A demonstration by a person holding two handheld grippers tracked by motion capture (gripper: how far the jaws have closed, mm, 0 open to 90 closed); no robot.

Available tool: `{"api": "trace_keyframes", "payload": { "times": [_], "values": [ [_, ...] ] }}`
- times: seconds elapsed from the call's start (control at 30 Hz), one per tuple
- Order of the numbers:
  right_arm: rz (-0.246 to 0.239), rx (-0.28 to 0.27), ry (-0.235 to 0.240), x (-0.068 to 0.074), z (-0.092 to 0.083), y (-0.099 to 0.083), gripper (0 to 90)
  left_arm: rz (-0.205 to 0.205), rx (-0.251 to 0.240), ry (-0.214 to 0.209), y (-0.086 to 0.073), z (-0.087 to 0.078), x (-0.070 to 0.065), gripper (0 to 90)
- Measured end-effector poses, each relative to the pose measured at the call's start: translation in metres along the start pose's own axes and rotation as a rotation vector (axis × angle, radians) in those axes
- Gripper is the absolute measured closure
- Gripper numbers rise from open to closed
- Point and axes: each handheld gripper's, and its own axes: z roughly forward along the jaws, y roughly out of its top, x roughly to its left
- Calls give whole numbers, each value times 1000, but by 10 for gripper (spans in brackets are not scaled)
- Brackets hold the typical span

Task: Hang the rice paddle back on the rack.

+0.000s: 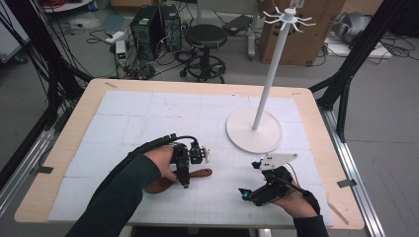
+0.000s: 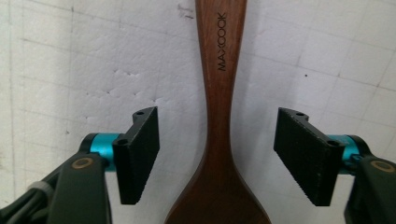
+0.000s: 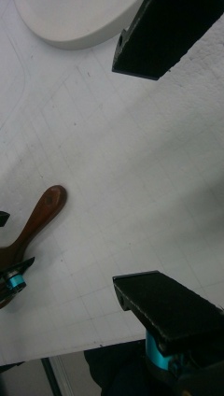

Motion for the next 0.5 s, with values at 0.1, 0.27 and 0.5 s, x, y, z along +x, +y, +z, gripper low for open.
{"api": "trace_keyframes", "payload": {
  "times": [0.1,0.27,0.5],
  "values": [
    [3,1,-1,0,0,0,1,-7,10,-3,2,1,0,374],
    [2,0,-4,0,0,0,2,-20,25,-9,5,3,0,444],
    [-1,0,-1,0,0,-1,2,-36,48,2,7,7,0,539]
  ]
}}
